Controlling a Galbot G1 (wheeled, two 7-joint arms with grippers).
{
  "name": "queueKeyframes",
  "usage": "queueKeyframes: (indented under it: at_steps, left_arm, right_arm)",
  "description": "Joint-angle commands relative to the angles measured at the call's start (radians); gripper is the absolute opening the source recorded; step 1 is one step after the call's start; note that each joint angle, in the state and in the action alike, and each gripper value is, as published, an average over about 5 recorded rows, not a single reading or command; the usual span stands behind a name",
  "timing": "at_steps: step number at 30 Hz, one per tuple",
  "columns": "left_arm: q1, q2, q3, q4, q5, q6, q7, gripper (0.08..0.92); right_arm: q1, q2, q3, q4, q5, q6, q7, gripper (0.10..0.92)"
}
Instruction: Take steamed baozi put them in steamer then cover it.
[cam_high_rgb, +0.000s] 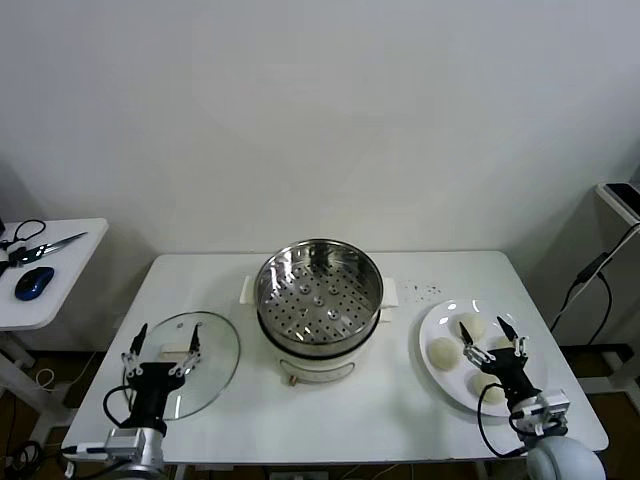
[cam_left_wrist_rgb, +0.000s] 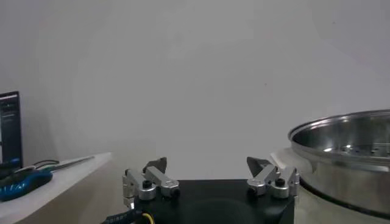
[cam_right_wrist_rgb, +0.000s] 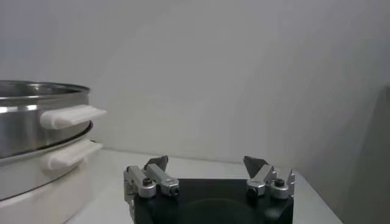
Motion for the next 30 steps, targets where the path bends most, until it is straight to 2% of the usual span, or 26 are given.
queueKeyframes:
  at_steps: [1, 8, 11, 14, 18, 23, 30]
  left_arm:
    - [0.000, 0.016, 0.011, 0.005, -0.010, -0.002, -0.028, 0.823]
    - [0.002, 0.037, 0.026, 0.012, -0.042, -0.005, -0.057, 0.823]
    - [0.007, 0.044, 0.031, 0.020, -0.045, -0.010, -0.056, 0.823]
    - [0.012, 0.050, 0.034, 0.028, -0.043, -0.016, -0.044, 0.823]
    - [0.007, 0.054, 0.034, 0.036, -0.046, -0.017, -0.040, 0.823]
    - [-0.002, 0.064, 0.024, 0.038, -0.060, -0.011, -0.043, 0.823]
    - [-0.007, 0.072, 0.019, 0.038, -0.061, -0.001, -0.046, 0.823]
  right_arm:
    - [0.051, -0.179, 0.000, -0.022, -0.096, -0.143, -0.164, 0.823]
    - [0.191, -0.574, -0.120, -0.193, -0.213, -0.194, -0.565, 0.823]
    - [0.296, -0.693, -0.220, -0.255, -0.288, -0.185, -0.747, 0.823]
    - [0.505, -0.746, -0.407, -0.321, -0.375, -0.169, -0.853, 0.823]
    - [0.871, -0.732, -0.744, -0.431, -0.460, -0.134, -0.914, 0.823]
    - [1.298, -0.630, -1.143, -0.592, -0.493, -0.095, -0.958, 0.823]
    - [1.587, -0.472, -1.517, -0.770, -0.473, -0.057, -0.995, 0.823]
